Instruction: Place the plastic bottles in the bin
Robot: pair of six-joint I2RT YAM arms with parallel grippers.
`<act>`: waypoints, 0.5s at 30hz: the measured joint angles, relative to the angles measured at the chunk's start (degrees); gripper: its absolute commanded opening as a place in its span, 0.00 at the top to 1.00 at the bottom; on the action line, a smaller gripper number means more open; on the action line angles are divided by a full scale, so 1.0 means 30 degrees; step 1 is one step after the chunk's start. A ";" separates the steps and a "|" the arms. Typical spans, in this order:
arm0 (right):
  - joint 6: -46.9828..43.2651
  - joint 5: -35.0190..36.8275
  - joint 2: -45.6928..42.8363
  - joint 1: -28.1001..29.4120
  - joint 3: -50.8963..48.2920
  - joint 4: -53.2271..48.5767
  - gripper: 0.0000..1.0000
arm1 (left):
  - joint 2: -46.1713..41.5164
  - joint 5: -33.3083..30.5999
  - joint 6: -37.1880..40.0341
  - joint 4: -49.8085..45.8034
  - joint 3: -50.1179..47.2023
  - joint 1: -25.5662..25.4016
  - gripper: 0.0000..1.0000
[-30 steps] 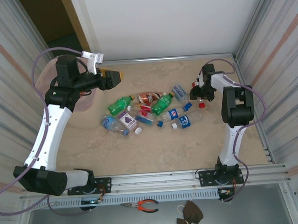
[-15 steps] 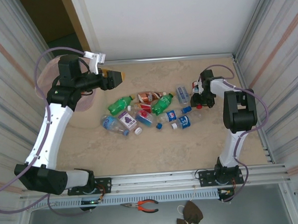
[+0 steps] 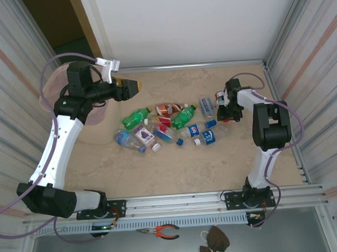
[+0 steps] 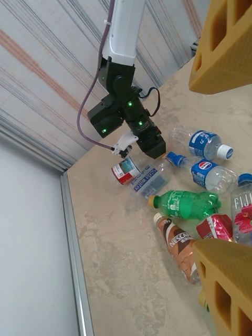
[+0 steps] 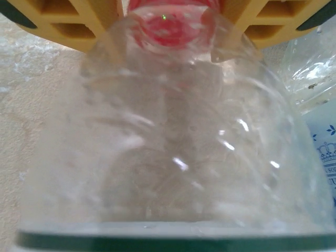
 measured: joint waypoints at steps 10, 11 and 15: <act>-0.0007 0.0430 -0.1494 -0.0036 -0.0007 -0.0124 0.63 | 0.0044 0.0000 -0.0022 0.0015 0.0015 -0.0029 0.27; 0.0000 0.0503 -0.1843 -0.0051 -0.0007 -0.0204 0.64 | 0.0044 0.0000 -0.0051 0.0029 0.0015 -0.0029 0.27; -0.0007 0.0546 -0.3453 -0.0146 -0.0007 -0.0459 0.67 | 0.0044 0.0007 -0.0117 0.0219 0.0015 -0.0146 0.27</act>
